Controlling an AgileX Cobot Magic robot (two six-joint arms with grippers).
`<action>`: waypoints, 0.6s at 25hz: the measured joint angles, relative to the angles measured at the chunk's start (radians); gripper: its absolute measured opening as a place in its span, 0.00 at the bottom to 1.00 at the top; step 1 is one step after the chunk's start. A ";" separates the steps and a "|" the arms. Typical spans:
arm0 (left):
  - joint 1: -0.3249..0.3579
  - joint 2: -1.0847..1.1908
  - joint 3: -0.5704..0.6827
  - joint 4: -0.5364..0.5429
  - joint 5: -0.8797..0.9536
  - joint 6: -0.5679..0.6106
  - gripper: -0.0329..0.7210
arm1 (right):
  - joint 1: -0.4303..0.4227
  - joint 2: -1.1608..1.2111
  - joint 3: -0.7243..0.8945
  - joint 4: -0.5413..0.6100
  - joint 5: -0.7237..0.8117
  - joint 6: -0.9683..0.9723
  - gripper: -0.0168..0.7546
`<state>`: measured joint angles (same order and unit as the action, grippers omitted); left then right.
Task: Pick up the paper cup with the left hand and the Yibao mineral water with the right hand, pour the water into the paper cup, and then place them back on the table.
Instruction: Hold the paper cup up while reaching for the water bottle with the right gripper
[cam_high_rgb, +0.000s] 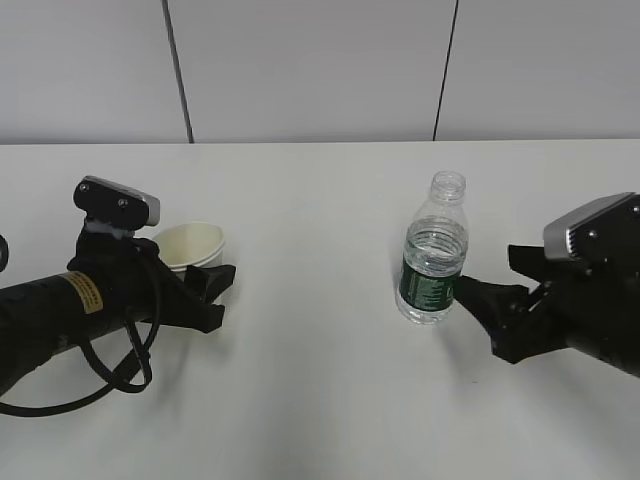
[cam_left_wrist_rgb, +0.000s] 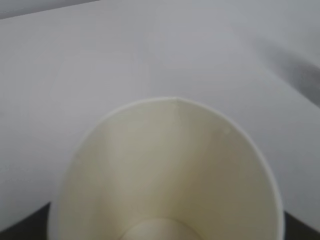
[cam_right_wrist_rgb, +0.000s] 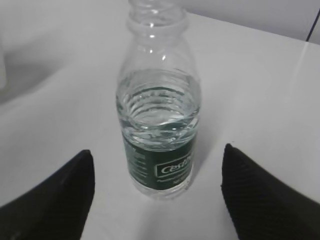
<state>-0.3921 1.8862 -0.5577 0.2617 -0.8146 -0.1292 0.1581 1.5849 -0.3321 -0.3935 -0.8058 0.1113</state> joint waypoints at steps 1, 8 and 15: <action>0.000 0.000 0.000 0.000 0.000 0.000 0.61 | 0.024 0.019 -0.005 0.037 -0.009 -0.010 0.78; 0.001 0.000 0.000 0.000 0.000 0.000 0.61 | 0.066 0.198 -0.035 0.133 -0.181 -0.023 0.84; 0.001 0.000 0.000 0.000 0.000 0.000 0.61 | 0.066 0.382 -0.116 0.142 -0.321 -0.023 0.87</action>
<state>-0.3910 1.8862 -0.5577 0.2617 -0.8149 -0.1292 0.2240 1.9672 -0.4481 -0.2515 -1.1266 0.0887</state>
